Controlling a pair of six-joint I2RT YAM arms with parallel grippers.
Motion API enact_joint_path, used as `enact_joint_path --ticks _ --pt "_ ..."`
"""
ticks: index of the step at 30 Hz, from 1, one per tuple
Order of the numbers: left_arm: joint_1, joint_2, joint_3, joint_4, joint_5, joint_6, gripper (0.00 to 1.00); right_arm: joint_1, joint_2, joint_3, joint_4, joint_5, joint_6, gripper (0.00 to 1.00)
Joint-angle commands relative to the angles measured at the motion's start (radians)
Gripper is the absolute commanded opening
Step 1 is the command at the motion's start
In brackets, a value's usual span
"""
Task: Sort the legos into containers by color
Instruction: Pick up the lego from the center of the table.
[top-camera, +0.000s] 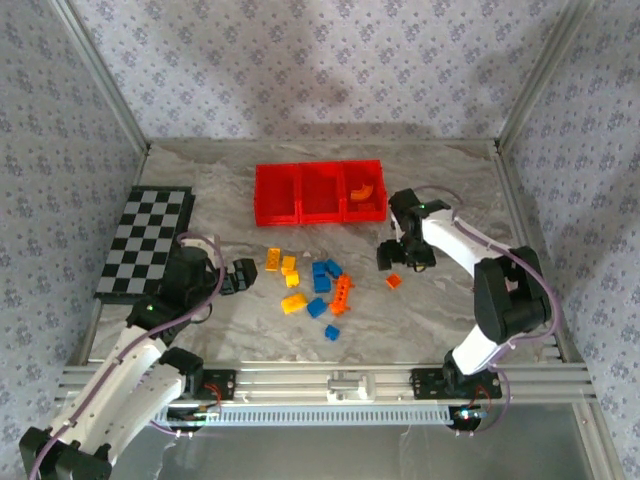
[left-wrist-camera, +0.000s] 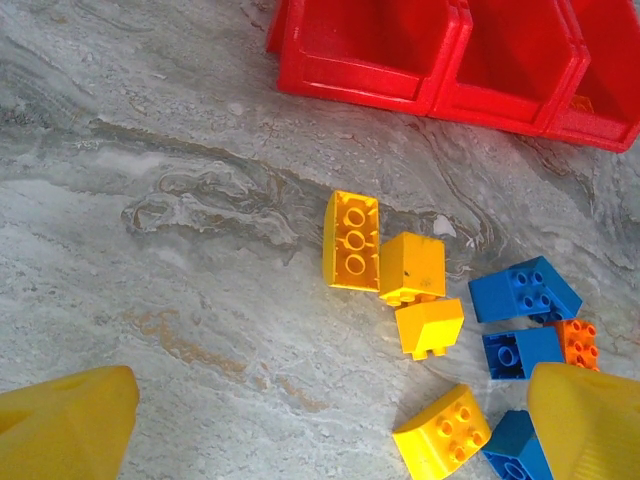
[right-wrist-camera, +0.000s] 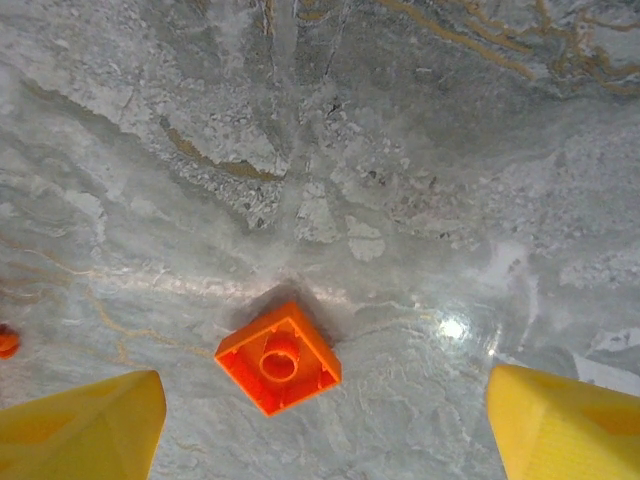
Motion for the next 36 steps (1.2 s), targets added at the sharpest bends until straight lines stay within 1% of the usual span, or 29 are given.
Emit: enact_joint_path --ticks 1,13,20,24,29,36 --pt "-0.006 -0.017 -0.004 0.004 0.012 0.002 1.00 0.006 0.040 -0.021 0.012 -0.007 -0.024 0.86" --pt "-0.006 -0.021 -0.004 -0.002 0.006 -0.001 1.00 0.044 0.098 -0.041 0.029 -0.040 -0.049 0.88" --pt "-0.006 -0.022 -0.004 -0.009 0.006 -0.003 1.00 0.063 0.117 -0.045 0.023 -0.019 -0.054 0.88" --pt "-0.006 -0.024 -0.002 -0.012 0.005 -0.004 1.00 0.068 0.132 -0.040 0.021 -0.006 -0.056 0.84" --pt "-0.006 -0.033 -0.002 -0.018 0.003 -0.007 1.00 0.083 0.154 -0.026 0.005 0.024 -0.056 0.76" --pt "-0.006 -0.039 -0.002 -0.019 0.002 -0.008 1.00 0.104 0.173 -0.012 -0.007 0.054 -0.055 0.67"
